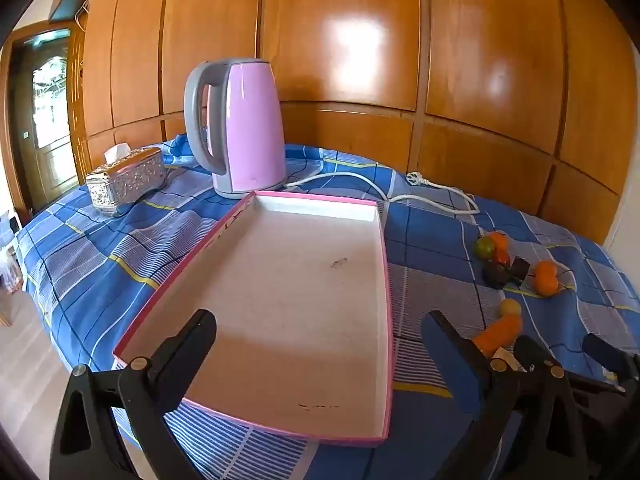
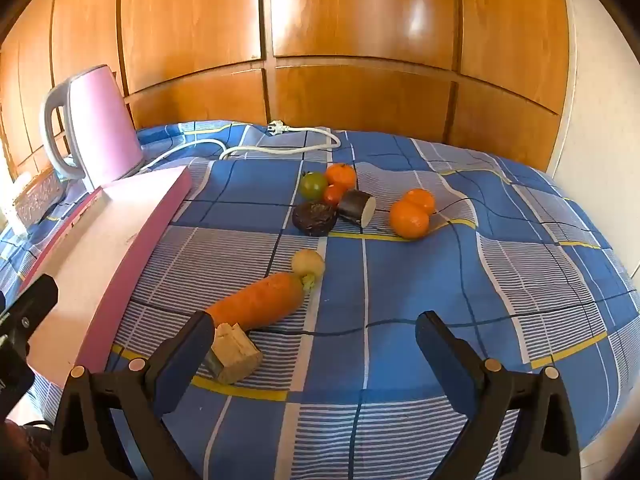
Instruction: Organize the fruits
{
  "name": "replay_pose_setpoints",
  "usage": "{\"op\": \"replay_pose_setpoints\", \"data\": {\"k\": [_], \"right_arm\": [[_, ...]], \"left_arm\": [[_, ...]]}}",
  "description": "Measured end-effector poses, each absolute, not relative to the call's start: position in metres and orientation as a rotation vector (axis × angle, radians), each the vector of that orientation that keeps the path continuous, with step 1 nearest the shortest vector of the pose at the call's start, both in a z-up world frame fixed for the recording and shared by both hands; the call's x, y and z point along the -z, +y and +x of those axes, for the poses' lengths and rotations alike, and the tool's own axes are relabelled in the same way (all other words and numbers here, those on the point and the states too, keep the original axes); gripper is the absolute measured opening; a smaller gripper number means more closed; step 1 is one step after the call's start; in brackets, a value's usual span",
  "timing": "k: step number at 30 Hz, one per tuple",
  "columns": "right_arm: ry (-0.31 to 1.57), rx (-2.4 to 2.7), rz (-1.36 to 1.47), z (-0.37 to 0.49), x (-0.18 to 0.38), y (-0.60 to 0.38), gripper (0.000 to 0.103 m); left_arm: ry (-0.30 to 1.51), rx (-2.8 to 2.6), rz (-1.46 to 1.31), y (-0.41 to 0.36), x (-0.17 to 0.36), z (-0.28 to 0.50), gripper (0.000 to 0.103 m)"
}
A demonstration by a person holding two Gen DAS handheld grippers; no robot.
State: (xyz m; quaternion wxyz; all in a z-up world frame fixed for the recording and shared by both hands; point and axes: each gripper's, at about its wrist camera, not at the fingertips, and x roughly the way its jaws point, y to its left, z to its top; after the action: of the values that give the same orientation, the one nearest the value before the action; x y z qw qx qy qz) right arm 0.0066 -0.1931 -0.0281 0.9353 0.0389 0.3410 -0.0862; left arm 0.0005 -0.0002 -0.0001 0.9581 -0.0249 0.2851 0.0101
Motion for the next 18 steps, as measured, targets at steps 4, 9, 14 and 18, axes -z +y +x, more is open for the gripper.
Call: {"op": "replay_pose_setpoints", "data": {"k": [4, 9, 14, 18], "right_arm": [[0.670, 0.167, 0.077, 0.006, 0.027, -0.191, 0.102], [0.655, 0.166, 0.046, 0.000, 0.020, -0.189, 0.102], [0.659, 0.181, 0.058, 0.002, 0.021, -0.190, 0.102], [0.657, 0.177, 0.056, 0.001, 0.023, -0.189, 0.102]], "left_arm": [[0.580, -0.009, -0.059, 0.001, 0.000, 0.001, 0.103], [0.574, 0.040, -0.087, -0.005, 0.005, -0.004, 0.103], [0.549, 0.062, -0.039, -0.015, 0.004, -0.008, 0.103], [0.538, 0.074, -0.009, -0.022, 0.005, -0.012, 0.103]]}}
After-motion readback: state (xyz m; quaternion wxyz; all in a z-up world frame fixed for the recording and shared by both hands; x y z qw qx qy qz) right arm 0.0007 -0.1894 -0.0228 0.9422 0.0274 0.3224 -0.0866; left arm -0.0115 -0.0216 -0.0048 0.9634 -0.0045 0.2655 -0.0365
